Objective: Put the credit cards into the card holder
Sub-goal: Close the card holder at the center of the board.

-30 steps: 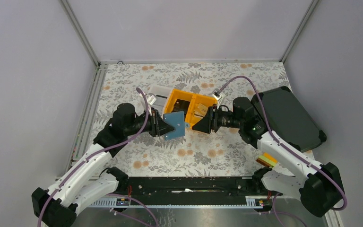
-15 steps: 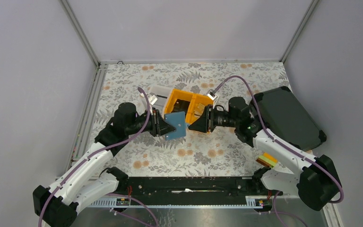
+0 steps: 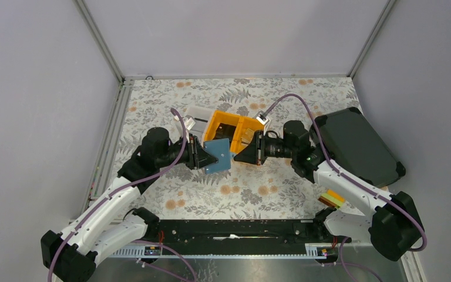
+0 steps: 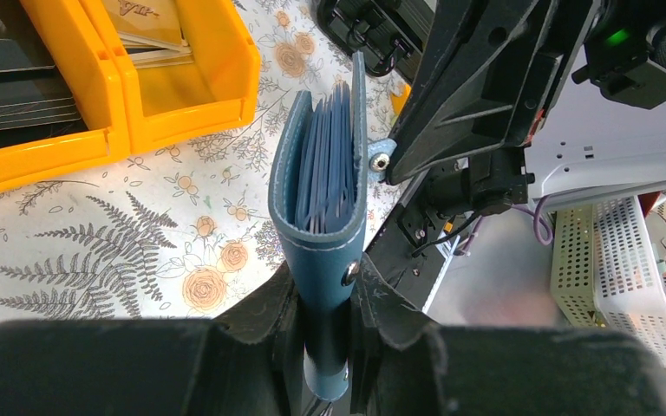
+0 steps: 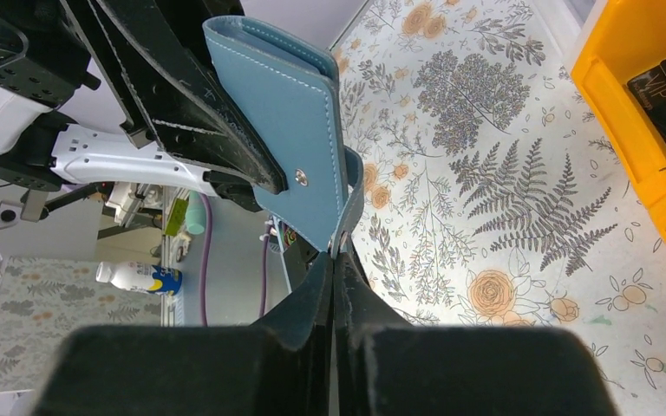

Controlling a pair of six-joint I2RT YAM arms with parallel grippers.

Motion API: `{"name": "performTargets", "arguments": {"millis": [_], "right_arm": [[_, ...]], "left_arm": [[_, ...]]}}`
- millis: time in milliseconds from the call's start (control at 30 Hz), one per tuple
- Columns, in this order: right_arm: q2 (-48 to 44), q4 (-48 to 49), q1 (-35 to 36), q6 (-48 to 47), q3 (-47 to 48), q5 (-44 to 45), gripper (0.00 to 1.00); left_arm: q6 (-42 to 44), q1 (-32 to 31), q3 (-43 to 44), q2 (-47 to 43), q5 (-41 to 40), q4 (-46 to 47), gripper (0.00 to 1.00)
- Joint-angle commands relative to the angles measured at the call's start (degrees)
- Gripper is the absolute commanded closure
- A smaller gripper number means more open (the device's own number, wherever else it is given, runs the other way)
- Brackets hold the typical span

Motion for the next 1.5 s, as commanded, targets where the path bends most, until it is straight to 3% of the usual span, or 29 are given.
{"name": "performTargets", "arguments": {"millis": [0,300,1467], "right_arm": [[-0.62,-0.45,2.14,-3.2,1.84,0.56,1.0],[3.04,0.9,7.76,-4.43,5.14,6.92,1.0],[6.15,8.89,10.43,-7.73,5.61,4.49,1.0]], "left_arm": [[0.45,0.27,0.89,-0.37,-1.59,2.4,1.0],[-0.04,0.31,0.89,1.65,-1.83,1.41,1.0],[1.27,-2.77,2.29,7.19,-0.23,-1.13,1.0]]}}
